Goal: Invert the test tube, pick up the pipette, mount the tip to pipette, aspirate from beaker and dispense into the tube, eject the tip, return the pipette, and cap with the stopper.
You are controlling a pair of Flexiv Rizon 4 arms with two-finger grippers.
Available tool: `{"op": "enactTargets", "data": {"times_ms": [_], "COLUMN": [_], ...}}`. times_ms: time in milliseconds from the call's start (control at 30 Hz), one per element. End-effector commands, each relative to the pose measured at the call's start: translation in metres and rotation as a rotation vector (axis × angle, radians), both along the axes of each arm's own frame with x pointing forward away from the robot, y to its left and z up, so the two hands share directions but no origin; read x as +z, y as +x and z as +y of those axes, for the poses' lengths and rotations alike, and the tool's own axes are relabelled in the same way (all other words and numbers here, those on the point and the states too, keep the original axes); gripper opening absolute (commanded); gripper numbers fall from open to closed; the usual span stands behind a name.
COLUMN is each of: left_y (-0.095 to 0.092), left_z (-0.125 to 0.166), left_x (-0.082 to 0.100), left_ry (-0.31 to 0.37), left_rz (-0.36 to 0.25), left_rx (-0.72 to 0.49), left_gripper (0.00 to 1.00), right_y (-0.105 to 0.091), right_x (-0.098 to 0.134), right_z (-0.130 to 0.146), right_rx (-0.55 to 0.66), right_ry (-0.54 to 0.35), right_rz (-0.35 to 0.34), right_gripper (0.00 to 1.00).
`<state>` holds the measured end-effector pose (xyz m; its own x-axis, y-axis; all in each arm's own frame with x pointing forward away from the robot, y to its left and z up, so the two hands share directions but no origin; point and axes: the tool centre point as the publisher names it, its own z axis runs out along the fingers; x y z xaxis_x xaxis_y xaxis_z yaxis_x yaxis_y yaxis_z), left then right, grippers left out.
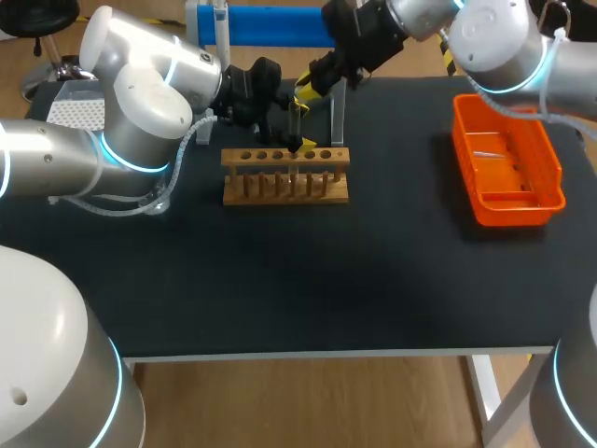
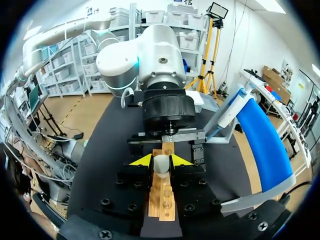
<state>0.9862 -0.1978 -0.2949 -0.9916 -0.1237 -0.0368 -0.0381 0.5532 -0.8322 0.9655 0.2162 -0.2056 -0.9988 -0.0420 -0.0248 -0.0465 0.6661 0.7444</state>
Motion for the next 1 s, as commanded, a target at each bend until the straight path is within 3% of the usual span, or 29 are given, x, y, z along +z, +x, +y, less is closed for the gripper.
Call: {"op": "enactTargets", "data": {"times_ms": [33, 1000], "left_y": [0.0, 0.0], "left_z": [0.0, 0.0], "left_x": [0.0, 0.0], "left_ry": [0.001, 0.001], "left_rz": [0.002, 0.002], "left_rx": [-0.001, -0.001], "left_gripper": [1.0, 1.0], "right_y": [0.001, 0.002], "right_x": [-0.003, -0.022], "right_z": [0.004, 0.005], "right_rx": [0.004, -0.005], "right_ry": [-0.004, -0.022], "right_rz": [0.004, 0.01], "right_gripper": [0.0, 0.0]}}
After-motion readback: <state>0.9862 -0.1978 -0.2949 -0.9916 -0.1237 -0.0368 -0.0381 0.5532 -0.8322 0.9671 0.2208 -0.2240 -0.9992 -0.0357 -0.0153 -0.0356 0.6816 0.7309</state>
